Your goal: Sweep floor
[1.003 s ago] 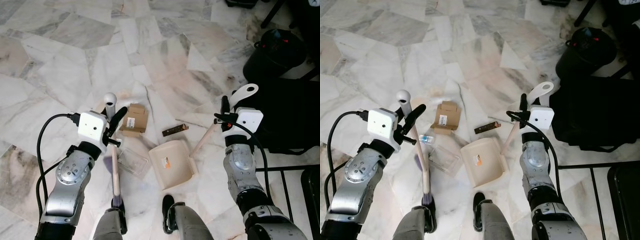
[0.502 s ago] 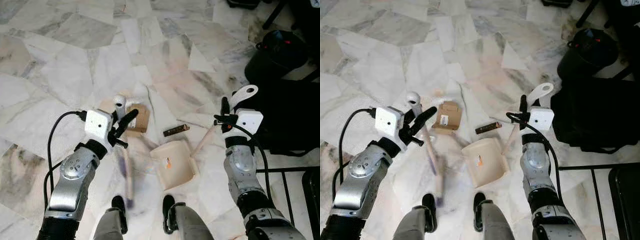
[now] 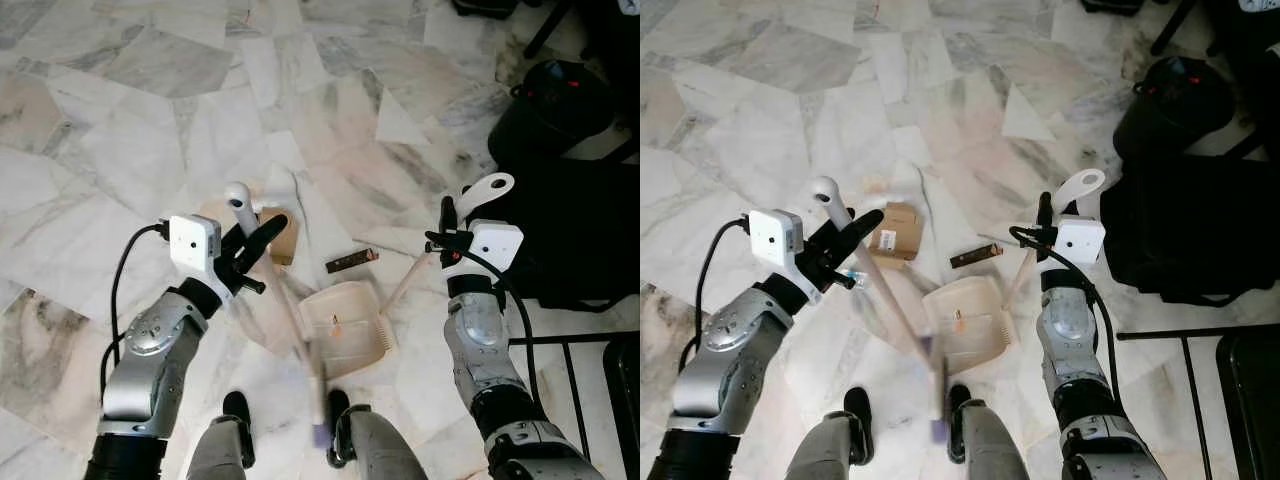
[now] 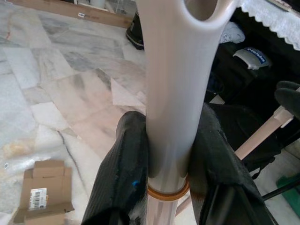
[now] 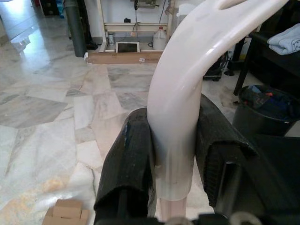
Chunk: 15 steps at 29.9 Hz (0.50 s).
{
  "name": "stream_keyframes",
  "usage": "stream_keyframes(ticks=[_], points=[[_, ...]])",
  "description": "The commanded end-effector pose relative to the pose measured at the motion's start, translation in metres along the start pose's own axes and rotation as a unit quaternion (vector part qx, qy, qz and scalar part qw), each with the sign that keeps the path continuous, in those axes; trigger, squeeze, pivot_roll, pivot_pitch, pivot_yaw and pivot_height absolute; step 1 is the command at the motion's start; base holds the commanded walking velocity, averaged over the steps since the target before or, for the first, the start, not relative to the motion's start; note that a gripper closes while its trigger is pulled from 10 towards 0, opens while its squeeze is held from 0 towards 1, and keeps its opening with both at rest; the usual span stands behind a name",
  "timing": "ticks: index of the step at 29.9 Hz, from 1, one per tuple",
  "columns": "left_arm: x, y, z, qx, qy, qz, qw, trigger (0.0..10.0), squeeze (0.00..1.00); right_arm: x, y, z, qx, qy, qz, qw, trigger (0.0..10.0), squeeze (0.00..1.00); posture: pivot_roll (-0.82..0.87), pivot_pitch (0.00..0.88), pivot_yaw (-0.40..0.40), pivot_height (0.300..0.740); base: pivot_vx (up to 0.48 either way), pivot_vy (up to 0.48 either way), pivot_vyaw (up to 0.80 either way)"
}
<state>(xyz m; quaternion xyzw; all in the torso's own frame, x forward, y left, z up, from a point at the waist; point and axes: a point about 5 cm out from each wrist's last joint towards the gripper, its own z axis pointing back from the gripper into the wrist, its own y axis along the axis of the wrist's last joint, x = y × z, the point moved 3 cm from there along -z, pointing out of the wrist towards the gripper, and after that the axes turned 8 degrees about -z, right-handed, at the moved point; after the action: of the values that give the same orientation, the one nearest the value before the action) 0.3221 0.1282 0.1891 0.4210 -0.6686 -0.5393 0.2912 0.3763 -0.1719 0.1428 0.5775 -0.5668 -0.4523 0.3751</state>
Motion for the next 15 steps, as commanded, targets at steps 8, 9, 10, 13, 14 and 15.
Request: stream_keyframes(ticks=[8, 9, 10, 13, 14, 15], points=[[0.0024, -0.0011, 0.0018, -0.003, -0.003, 0.01, 1.0, 10.0, 0.0, 0.0112, -0.0354, 0.0216, -0.083, -0.019, 0.01, 0.996, 10.0, 0.0, 0.0, 0.438, -0.091, 0.74, 0.0, 0.0, 0.0], [0.0024, -0.0011, 0.0018, -0.003, -0.003, 0.01, 1.0, 10.0, 0.0, 0.0112, -0.0354, 0.0216, -0.083, -0.019, 0.01, 0.996, 10.0, 0.0, 0.0, 0.438, -0.091, 0.74, 0.0, 0.0, 0.0], [0.0024, -0.0011, 0.0018, -0.003, -0.003, 0.01, 1.0, 10.0, 0.0, 0.0112, -0.0354, 0.0216, -0.083, -0.019, 0.01, 0.996, 10.0, 0.0, 0.0, 0.438, -0.091, 0.74, 0.0, 0.0, 0.0], [0.0024, -0.0011, 0.0018, -0.003, -0.003, 0.01, 1.0, 10.0, 0.0, 0.0112, -0.0354, 0.0216, -0.083, -0.019, 0.01, 0.996, 10.0, 0.0, 0.0, 0.438, -0.091, 0.74, 0.0, 0.0, 0.0], [0.0024, -0.0011, 0.0018, -0.003, -0.003, 0.01, 1.0, 10.0, 0.0, 0.0112, -0.0354, 0.0216, -0.083, -0.019, 0.01, 0.996, 10.0, 0.0, 0.0, 0.438, -0.091, 0.74, 0.0, 0.0, 0.0], [0.0024, -0.0011, 0.0018, -0.003, -0.003, 0.01, 1.0, 10.0, 0.0, 0.0112, -0.0354, 0.0216, -0.083, -0.019, 0.01, 0.996, 10.0, 0.0, 0.0, 0.438, -0.091, 0.74, 0.0, 0.0, 0.0]])
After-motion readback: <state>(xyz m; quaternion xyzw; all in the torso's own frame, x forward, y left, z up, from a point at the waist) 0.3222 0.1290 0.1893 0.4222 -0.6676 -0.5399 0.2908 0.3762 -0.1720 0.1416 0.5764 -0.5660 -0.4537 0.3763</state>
